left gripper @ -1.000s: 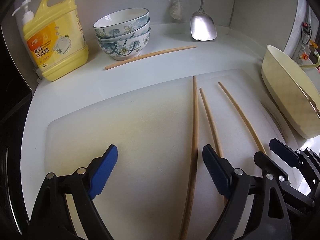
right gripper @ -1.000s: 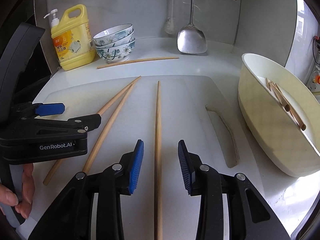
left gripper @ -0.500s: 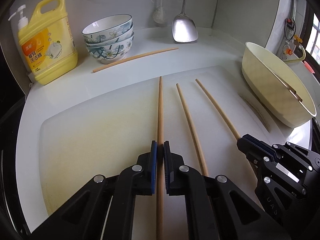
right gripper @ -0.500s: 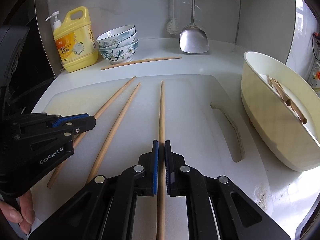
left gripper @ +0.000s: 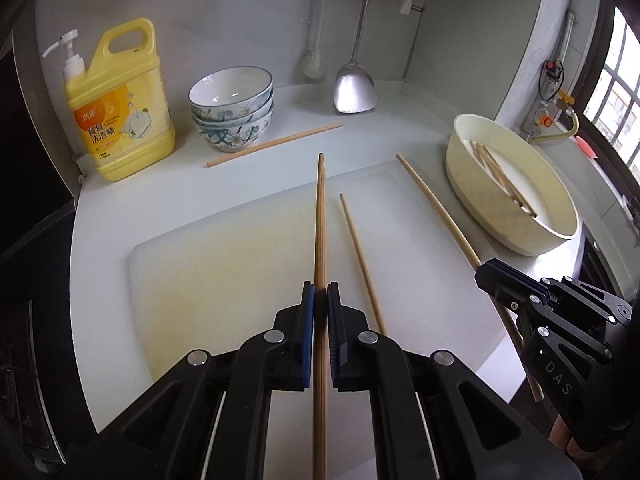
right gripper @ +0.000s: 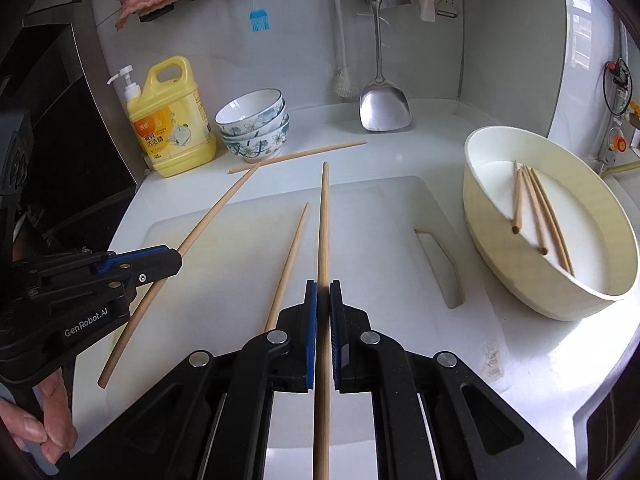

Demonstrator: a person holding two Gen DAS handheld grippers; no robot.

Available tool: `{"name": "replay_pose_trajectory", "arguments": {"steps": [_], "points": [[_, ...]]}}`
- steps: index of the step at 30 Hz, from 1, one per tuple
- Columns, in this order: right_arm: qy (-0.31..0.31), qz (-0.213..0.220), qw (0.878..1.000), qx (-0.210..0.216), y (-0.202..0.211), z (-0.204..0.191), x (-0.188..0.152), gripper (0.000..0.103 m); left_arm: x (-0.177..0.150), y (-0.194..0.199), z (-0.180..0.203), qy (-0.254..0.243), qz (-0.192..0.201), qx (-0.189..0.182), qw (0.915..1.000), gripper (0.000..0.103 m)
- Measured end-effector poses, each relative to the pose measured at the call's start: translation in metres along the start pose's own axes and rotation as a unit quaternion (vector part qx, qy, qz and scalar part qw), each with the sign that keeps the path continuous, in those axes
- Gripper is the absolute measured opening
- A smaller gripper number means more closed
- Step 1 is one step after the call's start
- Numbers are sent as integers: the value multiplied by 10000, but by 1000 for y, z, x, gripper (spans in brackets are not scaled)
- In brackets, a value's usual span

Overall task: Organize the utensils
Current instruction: 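Carry the chopstick with the right tool into the basin and release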

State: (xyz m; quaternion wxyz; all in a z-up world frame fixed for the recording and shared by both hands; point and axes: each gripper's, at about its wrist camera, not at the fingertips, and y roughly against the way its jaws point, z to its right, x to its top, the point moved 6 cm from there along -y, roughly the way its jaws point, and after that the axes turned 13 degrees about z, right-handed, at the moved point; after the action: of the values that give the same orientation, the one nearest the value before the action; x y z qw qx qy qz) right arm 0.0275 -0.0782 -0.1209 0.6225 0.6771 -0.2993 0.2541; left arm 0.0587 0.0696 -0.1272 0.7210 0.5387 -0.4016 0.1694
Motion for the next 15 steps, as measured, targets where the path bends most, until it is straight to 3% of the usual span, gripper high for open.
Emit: {"name": "replay_pose_trajectory", "arguments": {"steps": [7, 15], "points": [[-297, 276, 9977, -541, 54, 51, 37, 6, 37, 20, 62, -293, 141, -619, 9976, 7], [-688, 326, 9910, -1098, 66, 159, 54, 6, 87, -25, 175, -504, 120, -1369, 9892, 7]]}}
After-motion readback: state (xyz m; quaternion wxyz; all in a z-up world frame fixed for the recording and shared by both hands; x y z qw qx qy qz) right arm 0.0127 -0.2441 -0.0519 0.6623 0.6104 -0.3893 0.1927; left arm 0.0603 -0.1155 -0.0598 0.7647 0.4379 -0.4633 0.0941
